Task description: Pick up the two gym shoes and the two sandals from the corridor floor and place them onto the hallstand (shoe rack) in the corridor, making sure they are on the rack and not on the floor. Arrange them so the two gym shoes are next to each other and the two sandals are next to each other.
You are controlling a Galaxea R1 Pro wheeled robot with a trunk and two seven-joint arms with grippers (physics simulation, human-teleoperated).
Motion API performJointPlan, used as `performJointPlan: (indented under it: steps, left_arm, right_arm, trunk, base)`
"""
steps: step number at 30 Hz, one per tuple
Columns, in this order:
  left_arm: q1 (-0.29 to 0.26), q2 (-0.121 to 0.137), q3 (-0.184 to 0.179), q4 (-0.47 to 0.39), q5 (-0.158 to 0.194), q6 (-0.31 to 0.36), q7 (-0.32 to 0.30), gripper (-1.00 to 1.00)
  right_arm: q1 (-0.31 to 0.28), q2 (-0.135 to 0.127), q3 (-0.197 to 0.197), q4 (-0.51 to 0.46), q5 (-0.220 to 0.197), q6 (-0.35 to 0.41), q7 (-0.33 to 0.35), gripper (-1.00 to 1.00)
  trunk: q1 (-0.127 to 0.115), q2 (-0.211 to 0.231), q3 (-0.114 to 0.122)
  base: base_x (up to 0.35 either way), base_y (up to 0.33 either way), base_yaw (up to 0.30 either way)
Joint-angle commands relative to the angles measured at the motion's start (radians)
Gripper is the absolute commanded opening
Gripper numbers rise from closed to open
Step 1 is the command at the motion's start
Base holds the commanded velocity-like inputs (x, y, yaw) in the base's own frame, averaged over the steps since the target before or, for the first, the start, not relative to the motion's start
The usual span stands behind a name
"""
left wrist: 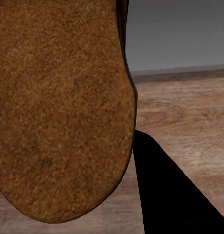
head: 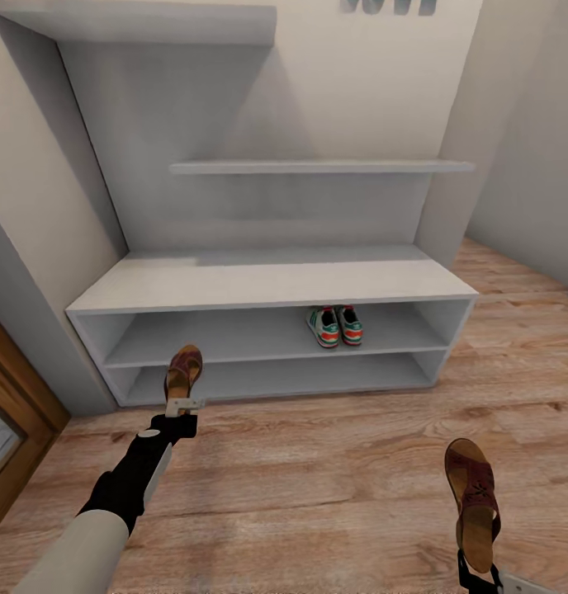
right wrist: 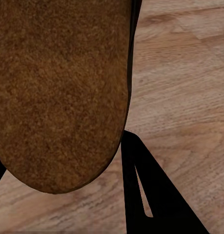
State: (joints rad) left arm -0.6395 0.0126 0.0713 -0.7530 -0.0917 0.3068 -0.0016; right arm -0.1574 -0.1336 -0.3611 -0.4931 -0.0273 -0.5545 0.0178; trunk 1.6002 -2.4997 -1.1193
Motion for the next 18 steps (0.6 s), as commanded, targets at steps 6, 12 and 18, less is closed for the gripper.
performJointPlan:
  steps: [6, 12, 18]
  left_arm:
    - [0.001, -0.001, 0.001, -0.002, -0.013, 0.004, -0.001, -1.0]
    - [0.003, -0.002, 0.001, -0.003, -0.013, 0.002, -0.001, -1.0]
    - [0.001, 0.001, 0.001, -0.003, -0.014, 0.003, 0.0, -1.0]
  right_arm:
    - [-0.001, 0.0, -0.001, 0.001, -0.006, -0.002, 0.005, -1.0]
    - [-0.001, 0.0, -0.001, 0.002, -0.006, -0.002, 0.005, -1.0]
    - [-0.001, 0.0, -0.001, 0.002, -0.006, -0.002, 0.005, -1.0]
  trunk:
    - [0.0, 0.0, -0.009]
    - [0.0, 0.0, -0.011]
    - [0.0, 0.0, -0.011]
  base:
    - [0.0, 0.0, 0.0]
    - [0.0, 0.0, 0.0]
    - [0.181, 0.0, 0.0]
